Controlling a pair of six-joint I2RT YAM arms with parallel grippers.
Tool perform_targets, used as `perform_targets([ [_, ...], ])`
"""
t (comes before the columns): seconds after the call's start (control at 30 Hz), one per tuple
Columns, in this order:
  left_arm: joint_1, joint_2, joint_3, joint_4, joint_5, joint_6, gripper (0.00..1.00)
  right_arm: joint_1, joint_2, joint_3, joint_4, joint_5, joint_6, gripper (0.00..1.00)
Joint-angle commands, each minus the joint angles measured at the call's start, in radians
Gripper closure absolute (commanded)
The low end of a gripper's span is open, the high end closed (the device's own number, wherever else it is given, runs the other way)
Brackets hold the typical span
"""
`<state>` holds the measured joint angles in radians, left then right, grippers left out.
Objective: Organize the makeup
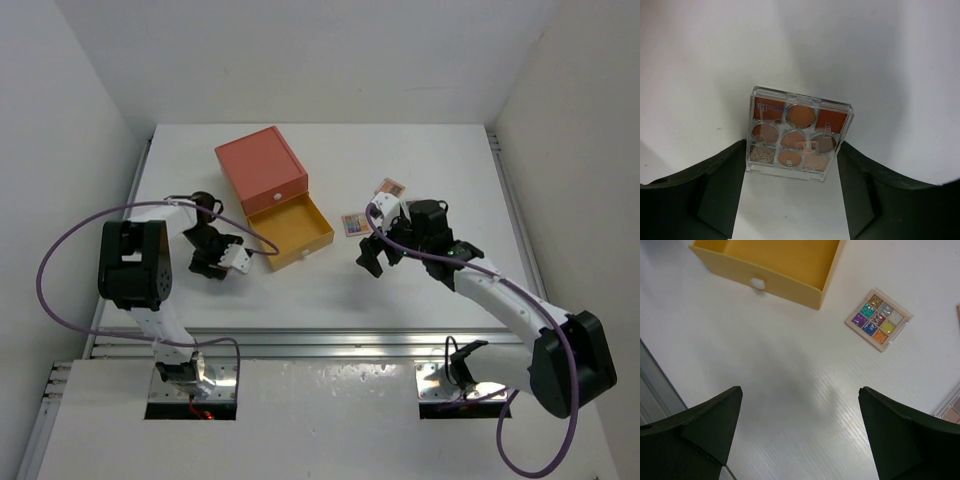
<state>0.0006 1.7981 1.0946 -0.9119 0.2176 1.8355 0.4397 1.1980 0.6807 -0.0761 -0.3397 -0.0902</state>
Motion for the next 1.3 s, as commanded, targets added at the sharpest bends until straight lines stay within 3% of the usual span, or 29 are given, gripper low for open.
perform_targets([
  [0.0,0.002,0.006,-0.108,-0.104,0.110,-0.091,0.53,-0.015,-0.028,-0.021,0.045,0.004,-0.014,0.00],
  [0.27,0.091,-0.138,-0.018,-0.177,0.390,-0.384,0.55,-0.036,0.026,-0.003,0.168,-0.041,0.026,0.00],
  [0.4,0.101,-0.238,0.057,-0.200,0.425,-0.562,0.55,-0.091,0.106,0.055,0.232,-0.002,0.210,0.00],
  [0.6,-0.031,-0.356,0.148,-0.089,0.427,-0.960,0.53,-0.128,0.215,0.167,0.203,0.173,0.231,0.00],
  [0.67,-0.112,-0.356,0.191,-0.018,0.404,-1.175,0.52,-0.140,0.229,0.178,0.187,0.202,0.247,0.00],
  [0.73,-0.161,-0.297,0.220,0.080,0.390,-1.357,0.52,-0.144,0.239,0.184,0.182,0.237,0.248,0.00],
  [0.83,-0.247,-0.205,0.272,0.200,0.345,-1.517,0.52,-0.165,0.276,0.224,0.139,0.306,0.242,0.00],
  [1.07,-0.321,0.019,0.405,0.265,0.181,-1.667,0.52,-0.232,0.445,0.439,-0.066,0.413,0.252,0.01],
  [1.27,-0.367,0.052,0.357,0.352,0.091,-1.687,0.49,-0.327,0.612,0.569,-0.192,0.404,0.218,0.03],
])
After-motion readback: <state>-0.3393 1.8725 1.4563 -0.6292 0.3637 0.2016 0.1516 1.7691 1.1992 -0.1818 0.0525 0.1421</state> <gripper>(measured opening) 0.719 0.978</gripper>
